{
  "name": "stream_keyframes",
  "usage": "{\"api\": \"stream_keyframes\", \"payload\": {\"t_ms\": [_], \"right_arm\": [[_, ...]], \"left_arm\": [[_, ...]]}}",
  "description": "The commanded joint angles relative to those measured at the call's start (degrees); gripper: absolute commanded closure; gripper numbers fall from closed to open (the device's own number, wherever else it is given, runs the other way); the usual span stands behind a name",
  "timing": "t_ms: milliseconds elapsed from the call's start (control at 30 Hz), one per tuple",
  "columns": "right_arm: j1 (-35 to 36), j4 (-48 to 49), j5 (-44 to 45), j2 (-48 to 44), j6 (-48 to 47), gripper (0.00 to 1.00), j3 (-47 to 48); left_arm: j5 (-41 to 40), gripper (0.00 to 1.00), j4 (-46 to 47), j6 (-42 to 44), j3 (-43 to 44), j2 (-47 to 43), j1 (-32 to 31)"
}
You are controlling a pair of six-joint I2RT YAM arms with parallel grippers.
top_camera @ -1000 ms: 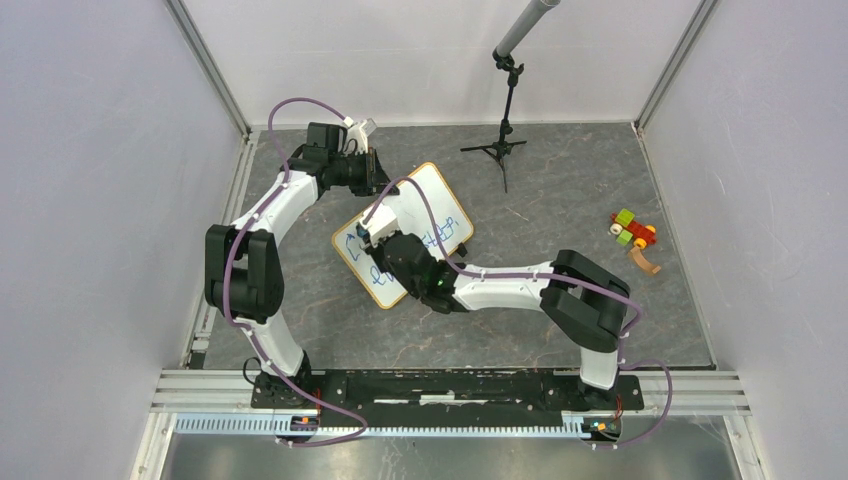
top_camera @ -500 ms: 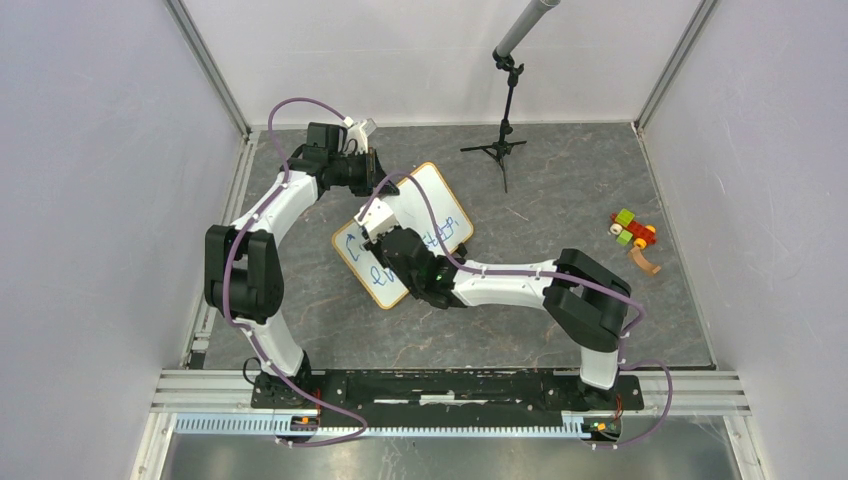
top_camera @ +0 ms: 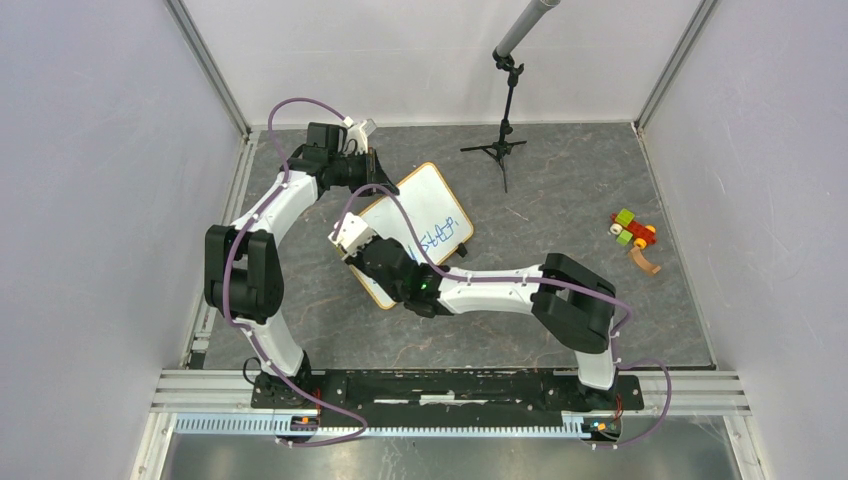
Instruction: Erase the whiteboard
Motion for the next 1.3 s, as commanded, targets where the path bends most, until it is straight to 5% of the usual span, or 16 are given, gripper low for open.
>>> {"api": "stream_keyframes", "payload": {"t_ms": [0, 200, 633, 1267], "right_arm": [[-4.30, 0.83, 0.84, -3.37, 6.71, 0.77, -4.52], [-6.65, -0.35, 1.65, -4.54, 7.87, 0.77, -5.86], [3.18, -2.90, -6.97, 3.42, -6.00, 0.77, 5.38], [-7.05, -4.10, -0.39, -3.11, 10.31, 0.78, -5.38]], "left_arm": [[-0.61, 0.98, -3.87, -0.74, 0.13, -2.38, -0.95], [-0.70, 0.98, -3.87, -0.82, 0.22, -2.46, -0.95], [-1.00, 0.98, -3.87, -0.82, 0.13, -2.52, -1.21], [-0.79, 0.98, -3.91, -0.82, 0.37, -2.64, -1.21]]}}
